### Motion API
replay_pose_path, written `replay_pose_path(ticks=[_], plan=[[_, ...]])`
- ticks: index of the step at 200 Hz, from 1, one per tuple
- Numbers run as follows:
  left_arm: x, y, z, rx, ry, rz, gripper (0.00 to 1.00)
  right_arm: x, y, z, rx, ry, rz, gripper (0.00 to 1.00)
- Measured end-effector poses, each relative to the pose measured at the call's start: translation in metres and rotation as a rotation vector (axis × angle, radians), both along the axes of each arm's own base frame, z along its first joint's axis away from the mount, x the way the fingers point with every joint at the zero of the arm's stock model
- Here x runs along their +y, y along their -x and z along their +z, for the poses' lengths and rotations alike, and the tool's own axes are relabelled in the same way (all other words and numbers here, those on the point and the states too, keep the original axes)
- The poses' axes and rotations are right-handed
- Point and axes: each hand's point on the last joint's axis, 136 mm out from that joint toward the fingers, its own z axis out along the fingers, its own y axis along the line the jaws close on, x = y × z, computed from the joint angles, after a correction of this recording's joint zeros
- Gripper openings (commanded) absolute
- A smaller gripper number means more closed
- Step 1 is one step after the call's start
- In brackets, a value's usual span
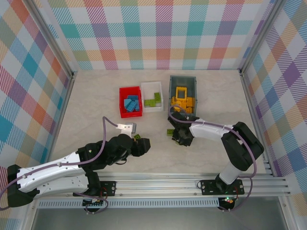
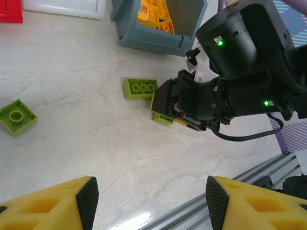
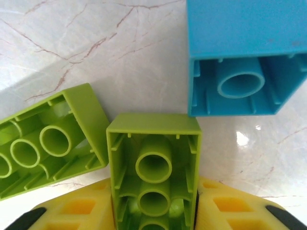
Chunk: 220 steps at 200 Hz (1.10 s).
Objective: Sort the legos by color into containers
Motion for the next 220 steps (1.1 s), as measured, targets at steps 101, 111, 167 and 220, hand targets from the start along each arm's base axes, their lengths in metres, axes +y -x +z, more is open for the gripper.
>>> replay_pose_path(ticks=[101, 111, 167, 220], plan=[[0.035, -0.031, 0.086, -0.156, 0.007, 0.240, 0.62, 0.116, -0.041, 0.138, -0.359, -0.012, 0.398, 0.32], [0.037, -0.034, 0.093, -0.171, 0.009, 0.262, 0.62, 0.125, -0.067, 0.139, -0.362, -0.023, 0.406, 0.32], [0.035, -0.040, 0.083, -0.173, -0.062, 0.284, 0.62, 0.147, -0.203, 0.108, -0.341, -0.001, 0.445, 0.32], [0.031, -0.041, 0.078, -0.161, -0.069, 0.281, 0.62, 0.150, -0.247, 0.079, -0.297, 0.003, 0.489, 0.48]])
